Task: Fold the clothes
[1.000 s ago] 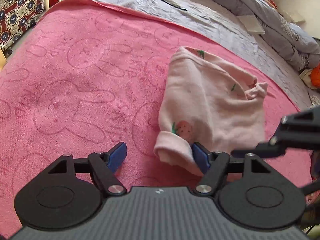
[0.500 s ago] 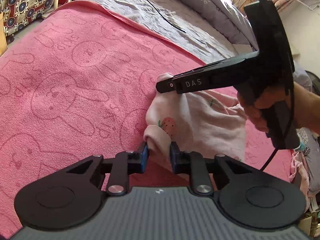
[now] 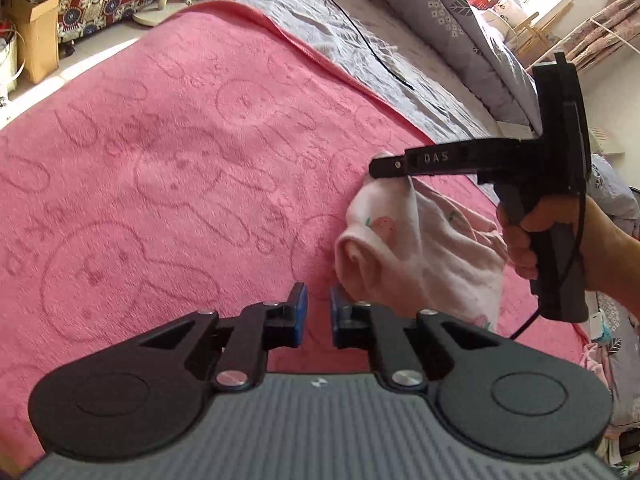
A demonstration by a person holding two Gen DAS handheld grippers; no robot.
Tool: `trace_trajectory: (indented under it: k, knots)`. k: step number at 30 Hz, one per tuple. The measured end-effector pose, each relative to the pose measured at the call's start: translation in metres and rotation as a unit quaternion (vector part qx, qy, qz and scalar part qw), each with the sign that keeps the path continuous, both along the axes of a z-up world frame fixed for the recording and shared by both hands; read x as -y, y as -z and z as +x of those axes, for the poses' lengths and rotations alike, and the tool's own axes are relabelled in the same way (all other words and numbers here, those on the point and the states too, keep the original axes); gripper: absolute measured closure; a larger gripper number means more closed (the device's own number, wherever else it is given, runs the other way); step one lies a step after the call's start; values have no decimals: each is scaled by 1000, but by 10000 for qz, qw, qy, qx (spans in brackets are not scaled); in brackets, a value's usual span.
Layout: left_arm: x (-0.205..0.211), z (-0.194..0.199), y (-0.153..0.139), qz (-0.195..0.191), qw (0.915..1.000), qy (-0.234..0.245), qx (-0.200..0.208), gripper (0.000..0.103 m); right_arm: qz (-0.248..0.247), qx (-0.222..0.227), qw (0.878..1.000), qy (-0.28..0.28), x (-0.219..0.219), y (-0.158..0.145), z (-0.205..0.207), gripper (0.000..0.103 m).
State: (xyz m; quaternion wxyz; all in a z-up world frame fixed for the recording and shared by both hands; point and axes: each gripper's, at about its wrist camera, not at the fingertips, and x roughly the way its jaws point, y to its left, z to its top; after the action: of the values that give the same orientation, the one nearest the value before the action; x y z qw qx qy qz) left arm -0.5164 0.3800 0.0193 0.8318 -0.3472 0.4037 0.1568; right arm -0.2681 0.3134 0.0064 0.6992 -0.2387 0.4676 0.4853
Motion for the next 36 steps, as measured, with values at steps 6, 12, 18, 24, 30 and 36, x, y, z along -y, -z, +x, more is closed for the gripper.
trace_trajectory:
  k: [6,12,18,24,30,36]
  knots:
    - [3,31,-5,1163,9859,1199,123,33,19,-84,9999,57,1,-1,2,85]
    - [7,51,11,1079,9772,1811,265,84,39,-83,9999,66,3,-1,1,85]
    - [11,40,16,721,9845,1567,301,94,110,-127,9993,323,5,-1,3,85]
    - [11,25,26,244,9915,1278,26,103,146,-105,9982,573,6,1,1,85]
    - [-2,12,22,227,9961,839,-138,103,165,-219,9974,671,6,3,6,85]
    - [-52,33,15,-754,9967,95,296,14,174,-254,9979,578,6,4,6,85]
